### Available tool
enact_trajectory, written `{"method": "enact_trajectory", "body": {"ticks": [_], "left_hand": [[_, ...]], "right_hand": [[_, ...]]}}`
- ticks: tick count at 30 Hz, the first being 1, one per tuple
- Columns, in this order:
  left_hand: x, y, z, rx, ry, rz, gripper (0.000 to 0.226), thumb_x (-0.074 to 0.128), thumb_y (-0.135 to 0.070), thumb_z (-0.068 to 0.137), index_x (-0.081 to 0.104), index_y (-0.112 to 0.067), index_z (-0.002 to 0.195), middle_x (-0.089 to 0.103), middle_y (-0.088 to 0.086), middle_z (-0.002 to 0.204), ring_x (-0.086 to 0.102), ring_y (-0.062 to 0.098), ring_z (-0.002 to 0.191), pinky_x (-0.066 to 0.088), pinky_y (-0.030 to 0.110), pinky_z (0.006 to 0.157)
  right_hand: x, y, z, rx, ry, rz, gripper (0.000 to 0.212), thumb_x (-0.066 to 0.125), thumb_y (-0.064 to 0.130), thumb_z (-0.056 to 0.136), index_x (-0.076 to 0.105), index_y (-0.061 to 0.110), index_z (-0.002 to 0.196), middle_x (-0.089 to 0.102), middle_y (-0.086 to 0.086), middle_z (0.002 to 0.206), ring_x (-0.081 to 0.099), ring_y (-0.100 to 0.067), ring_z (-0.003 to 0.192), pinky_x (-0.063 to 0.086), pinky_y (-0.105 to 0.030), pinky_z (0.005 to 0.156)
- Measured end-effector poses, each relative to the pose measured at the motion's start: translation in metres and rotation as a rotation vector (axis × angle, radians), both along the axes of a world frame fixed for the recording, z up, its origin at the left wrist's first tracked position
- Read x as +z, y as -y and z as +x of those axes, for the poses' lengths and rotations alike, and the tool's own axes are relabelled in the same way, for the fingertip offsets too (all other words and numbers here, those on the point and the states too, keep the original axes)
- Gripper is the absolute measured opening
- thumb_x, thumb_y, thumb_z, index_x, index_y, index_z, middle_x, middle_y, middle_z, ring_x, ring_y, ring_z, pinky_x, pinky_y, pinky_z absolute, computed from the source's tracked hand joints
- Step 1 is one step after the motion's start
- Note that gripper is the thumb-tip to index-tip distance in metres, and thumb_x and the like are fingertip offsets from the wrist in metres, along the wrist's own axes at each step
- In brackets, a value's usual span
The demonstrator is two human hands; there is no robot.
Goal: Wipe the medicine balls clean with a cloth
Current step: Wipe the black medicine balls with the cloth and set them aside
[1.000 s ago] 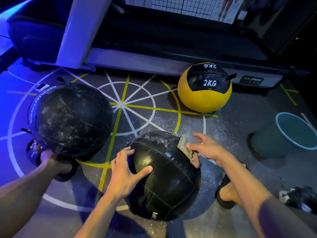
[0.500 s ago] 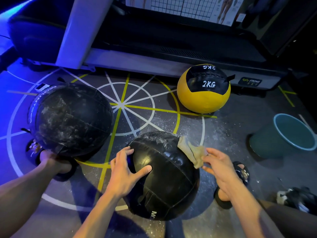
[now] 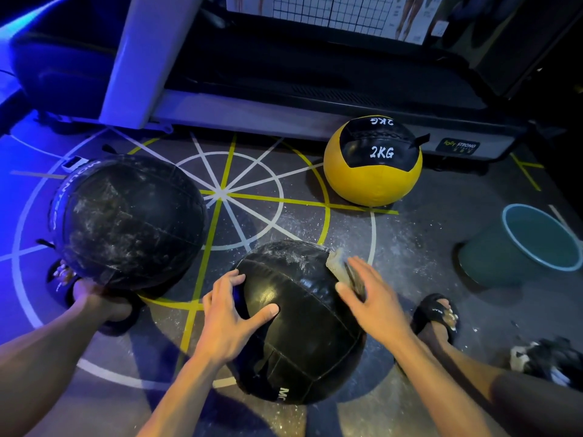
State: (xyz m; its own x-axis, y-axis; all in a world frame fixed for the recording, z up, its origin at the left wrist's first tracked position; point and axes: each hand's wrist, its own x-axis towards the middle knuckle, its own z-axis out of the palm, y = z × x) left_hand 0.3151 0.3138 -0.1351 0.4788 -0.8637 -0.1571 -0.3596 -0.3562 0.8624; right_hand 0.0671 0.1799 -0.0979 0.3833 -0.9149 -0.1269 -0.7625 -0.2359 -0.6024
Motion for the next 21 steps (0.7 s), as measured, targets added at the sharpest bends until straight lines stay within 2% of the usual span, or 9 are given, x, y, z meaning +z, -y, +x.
{"method": "enact_trajectory", "body": {"ticks": [3,7,11,14,15,16,18,20,21], "left_hand": [[0.002,-0.001,-0.002,0.000,0.008,-0.006,0.095,0.076,-0.069,0.063,0.043,-0.026,0.141,0.035,-0.017,0.149,0.026,0.013,0.136,0.026,0.029,0.104],[0.002,-0.002,-0.003,0.004,0.016,-0.014,0.095,0.075,-0.069,0.063,0.042,-0.027,0.142,0.032,-0.022,0.148,0.026,0.010,0.135,0.025,0.027,0.104],[0.000,0.000,-0.002,0.003,0.004,-0.015,0.095,0.076,-0.069,0.064,0.042,-0.028,0.142,0.032,-0.024,0.148,0.025,0.010,0.137,0.025,0.028,0.105],[-0.004,0.001,-0.001,0.014,0.000,-0.026,0.095,0.076,-0.069,0.064,0.043,-0.028,0.142,0.032,-0.024,0.149,0.025,0.009,0.138,0.024,0.027,0.107],[-0.006,0.002,-0.001,0.019,-0.003,-0.028,0.095,0.077,-0.071,0.064,0.043,-0.028,0.142,0.033,-0.023,0.149,0.025,0.009,0.139,0.024,0.027,0.107],[-0.007,0.001,0.000,0.021,-0.002,-0.032,0.096,0.077,-0.074,0.063,0.043,-0.029,0.141,0.033,-0.023,0.150,0.025,0.009,0.138,0.024,0.027,0.106],[-0.010,0.001,0.000,0.015,0.005,-0.034,0.099,0.074,-0.083,0.062,0.043,-0.031,0.140,0.034,-0.023,0.150,0.026,0.009,0.137,0.025,0.027,0.106],[-0.013,-0.001,0.000,0.011,0.002,-0.032,0.097,0.069,-0.085,0.059,0.043,-0.034,0.136,0.035,-0.024,0.150,0.027,0.008,0.136,0.026,0.027,0.105],[-0.014,-0.002,0.000,0.013,0.001,-0.035,0.095,0.069,-0.085,0.058,0.043,-0.035,0.135,0.036,-0.024,0.149,0.028,0.009,0.135,0.026,0.027,0.105]], "right_hand": [[-0.009,0.005,0.015,0.052,-0.039,0.095,0.065,0.048,0.050,0.103,0.026,0.030,0.161,0.025,0.017,0.163,0.023,-0.005,0.151,0.019,-0.026,0.121],[-0.014,0.010,0.029,-0.105,0.085,0.040,0.049,0.042,0.039,0.108,0.040,0.027,0.156,0.040,0.012,0.159,0.035,-0.010,0.148,0.025,-0.022,0.116],[-0.013,-0.013,0.040,-0.215,0.182,-0.111,0.044,0.047,0.036,0.106,0.051,0.031,0.149,0.039,0.017,0.157,0.033,-0.001,0.147,0.020,-0.010,0.115],[-0.009,-0.049,0.041,-0.293,0.222,-0.106,0.044,0.049,0.041,0.103,0.051,0.036,0.147,0.051,0.012,0.151,0.053,-0.008,0.132,0.031,-0.019,0.113],[-0.010,-0.062,0.044,-0.253,0.240,-0.131,0.044,0.049,0.041,0.103,0.049,0.037,0.147,0.051,0.012,0.152,0.054,-0.004,0.130,0.033,-0.020,0.115],[-0.013,-0.076,0.047,-0.179,0.248,-0.176,0.043,0.049,0.038,0.105,0.048,0.035,0.148,0.048,0.012,0.154,0.048,-0.001,0.137,0.030,-0.019,0.118],[-0.024,-0.091,0.053,0.013,0.217,-0.302,0.041,0.049,0.028,0.107,0.051,0.025,0.148,0.044,0.008,0.157,0.034,-0.006,0.149,0.022,-0.023,0.123],[-0.029,-0.076,0.053,0.191,0.172,-0.372,0.043,0.050,0.025,0.105,0.052,0.020,0.148,0.045,0.004,0.158,0.032,-0.010,0.151,0.020,-0.028,0.125],[-0.029,-0.063,0.053,0.249,0.151,-0.362,0.043,0.050,0.024,0.105,0.050,0.021,0.149,0.045,0.005,0.158,0.032,-0.009,0.151,0.020,-0.026,0.125]]}}
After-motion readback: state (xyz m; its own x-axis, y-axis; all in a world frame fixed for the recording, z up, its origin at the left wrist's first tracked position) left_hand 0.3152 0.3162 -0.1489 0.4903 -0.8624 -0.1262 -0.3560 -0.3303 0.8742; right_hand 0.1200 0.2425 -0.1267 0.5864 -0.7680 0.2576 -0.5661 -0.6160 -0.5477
